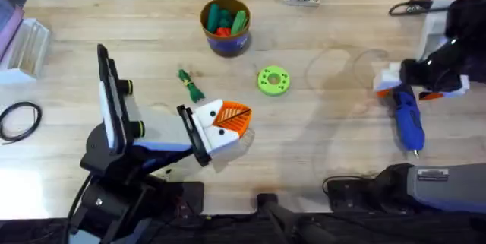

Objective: Pick up the gripper from the table and insert it into the empty holder that is missing its gripper. Then pick up a screw, insert it into the mounting hole, and use the screwdriver to tighten it. Finally, clean up the table by picking up the vegetable and placing it into the bucket.

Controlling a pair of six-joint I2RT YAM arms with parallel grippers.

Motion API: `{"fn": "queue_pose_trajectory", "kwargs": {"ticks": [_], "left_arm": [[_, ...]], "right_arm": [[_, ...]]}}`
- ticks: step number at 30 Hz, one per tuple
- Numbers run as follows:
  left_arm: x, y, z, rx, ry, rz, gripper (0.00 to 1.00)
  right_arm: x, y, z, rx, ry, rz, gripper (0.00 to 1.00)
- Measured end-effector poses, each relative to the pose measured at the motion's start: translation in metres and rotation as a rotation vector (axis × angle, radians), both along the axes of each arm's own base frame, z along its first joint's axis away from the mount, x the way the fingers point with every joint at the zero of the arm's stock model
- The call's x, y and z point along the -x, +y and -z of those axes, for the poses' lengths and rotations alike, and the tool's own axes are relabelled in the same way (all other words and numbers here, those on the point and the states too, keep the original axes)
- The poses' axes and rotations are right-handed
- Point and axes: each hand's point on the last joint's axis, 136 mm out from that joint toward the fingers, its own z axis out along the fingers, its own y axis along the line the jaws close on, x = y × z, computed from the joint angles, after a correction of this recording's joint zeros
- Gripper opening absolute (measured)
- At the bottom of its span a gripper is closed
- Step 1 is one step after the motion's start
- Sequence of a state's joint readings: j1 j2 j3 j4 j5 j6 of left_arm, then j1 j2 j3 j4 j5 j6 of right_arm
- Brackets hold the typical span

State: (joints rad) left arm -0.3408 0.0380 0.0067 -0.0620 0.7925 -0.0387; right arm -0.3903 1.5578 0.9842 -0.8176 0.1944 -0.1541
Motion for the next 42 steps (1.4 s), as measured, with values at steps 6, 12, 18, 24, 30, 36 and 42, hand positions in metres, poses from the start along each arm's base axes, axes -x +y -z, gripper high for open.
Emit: {"fn": "queue_pose_trajectory", "kwargs": {"ticks": [6,12,18,24,30,36,42], "left_arm": [[0.000,0.000,0.000,0.000,0.000,0.001,0.013],[0.000,0.000,0.000,0.000,0.000,0.001,0.013],[0.000,0.000,0.000,0.000,0.000,0.001,0.013],[0.000,0.000,0.000,0.000,0.000,0.001,0.013],[0.000,0.000,0.000,0.000,0.000,0.001,0.013],[0.000,0.000,0.000,0.000,0.000,0.001,0.013],[0.000,0.000,0.000,0.000,0.000,0.001,0.013]], "right_arm": [[-0.005,-0.003,0.014,0.026,-0.044,-0.085,0.950],[-0.007,-0.004,0.014,0.029,-0.050,-0.121,0.964],[-0.006,-0.006,0.015,0.032,-0.049,-0.125,0.490],[-0.001,-0.009,0.016,0.043,-0.028,-0.123,0.023],[-0.001,-0.009,0.015,0.046,-0.029,-0.121,0.022],[-0.007,-0.011,0.005,0.067,-0.075,-0.121,0.022],[-0.022,-0.005,-0.035,0.135,-0.218,-0.155,0.022]]}}
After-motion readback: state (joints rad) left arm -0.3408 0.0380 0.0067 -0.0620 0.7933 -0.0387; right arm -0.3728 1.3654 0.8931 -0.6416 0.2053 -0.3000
